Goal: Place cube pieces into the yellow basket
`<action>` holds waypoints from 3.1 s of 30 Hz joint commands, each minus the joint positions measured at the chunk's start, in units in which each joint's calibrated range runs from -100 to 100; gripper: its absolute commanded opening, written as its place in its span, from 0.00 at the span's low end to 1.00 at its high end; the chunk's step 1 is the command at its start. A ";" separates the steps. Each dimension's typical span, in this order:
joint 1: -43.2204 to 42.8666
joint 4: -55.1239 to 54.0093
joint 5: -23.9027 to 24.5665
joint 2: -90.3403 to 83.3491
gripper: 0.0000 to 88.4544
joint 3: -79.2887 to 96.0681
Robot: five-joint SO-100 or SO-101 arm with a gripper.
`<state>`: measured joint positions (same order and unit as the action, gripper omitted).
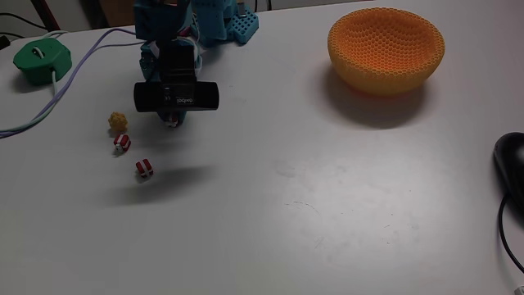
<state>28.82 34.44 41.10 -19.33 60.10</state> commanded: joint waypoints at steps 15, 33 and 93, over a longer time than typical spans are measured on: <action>-56.50 49.14 6.40 -8.32 0.00 -34.34; -95.83 21.33 25.93 -9.17 0.43 -26.83; 8.74 37.84 -2.88 -21.10 0.34 7.93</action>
<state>36.46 73.38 38.61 -39.79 67.88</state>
